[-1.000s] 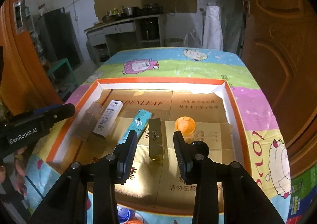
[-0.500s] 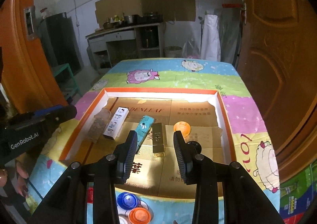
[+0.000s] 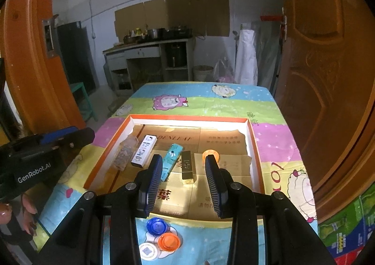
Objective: Organize rigid objects
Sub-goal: 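Withdraw both tools from the tray toward the loose caps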
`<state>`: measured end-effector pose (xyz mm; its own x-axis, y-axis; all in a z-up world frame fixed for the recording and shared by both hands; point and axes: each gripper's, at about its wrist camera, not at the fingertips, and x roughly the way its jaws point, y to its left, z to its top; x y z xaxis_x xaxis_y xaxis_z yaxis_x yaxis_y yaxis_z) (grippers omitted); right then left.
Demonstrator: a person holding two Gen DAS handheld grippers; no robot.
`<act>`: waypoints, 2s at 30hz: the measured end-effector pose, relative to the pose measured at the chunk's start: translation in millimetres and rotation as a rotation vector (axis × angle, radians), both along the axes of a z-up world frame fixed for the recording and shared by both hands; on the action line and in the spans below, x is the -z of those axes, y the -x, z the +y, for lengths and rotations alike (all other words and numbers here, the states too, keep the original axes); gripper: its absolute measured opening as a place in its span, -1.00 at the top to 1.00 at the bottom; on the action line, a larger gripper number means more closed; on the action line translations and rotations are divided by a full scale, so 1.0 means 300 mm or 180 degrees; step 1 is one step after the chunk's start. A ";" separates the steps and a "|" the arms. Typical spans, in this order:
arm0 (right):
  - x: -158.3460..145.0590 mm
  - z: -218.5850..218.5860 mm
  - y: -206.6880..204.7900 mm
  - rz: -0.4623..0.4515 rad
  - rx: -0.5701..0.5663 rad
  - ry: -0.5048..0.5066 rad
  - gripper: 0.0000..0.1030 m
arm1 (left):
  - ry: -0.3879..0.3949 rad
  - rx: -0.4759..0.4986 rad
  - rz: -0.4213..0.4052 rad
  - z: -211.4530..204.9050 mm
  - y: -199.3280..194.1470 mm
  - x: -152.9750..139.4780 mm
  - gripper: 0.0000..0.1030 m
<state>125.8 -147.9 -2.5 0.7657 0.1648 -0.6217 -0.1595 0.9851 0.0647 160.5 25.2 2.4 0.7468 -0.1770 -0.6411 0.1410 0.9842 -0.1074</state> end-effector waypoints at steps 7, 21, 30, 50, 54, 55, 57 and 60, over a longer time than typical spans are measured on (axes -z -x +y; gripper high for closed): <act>-0.035 0.006 0.059 -0.0080 0.0008 0.0018 0.24 | -0.0024 0.0030 -0.0068 -0.002 0.057 -0.031 0.30; -0.060 0.017 0.172 -0.0150 0.0048 0.0066 0.24 | -0.0031 0.0074 -0.0149 0.019 0.154 -0.054 0.30; -0.034 0.009 0.238 -0.0087 0.0085 0.0082 0.24 | -0.0011 0.0099 -0.0111 0.037 0.209 -0.023 0.30; 0.166 -0.010 0.258 0.0311 0.0143 0.0121 0.24 | -0.0048 0.0415 0.0323 -0.048 0.212 0.228 0.30; 0.202 -0.022 0.252 0.0365 0.0138 0.0132 0.24 | -0.0063 0.0451 0.0400 -0.071 0.194 0.278 0.30; 0.212 -0.025 0.251 0.0380 0.0130 0.0134 0.24 | -0.0061 0.0451 0.0415 -0.071 0.192 0.286 0.30; 0.235 -0.029 0.247 0.0421 0.0102 0.0141 0.24 | -0.0059 0.0461 0.0468 -0.075 0.185 0.306 0.30; 0.265 -0.031 0.241 0.0486 0.0046 0.0140 0.24 | -0.0064 0.0483 0.0526 -0.084 0.181 0.332 0.30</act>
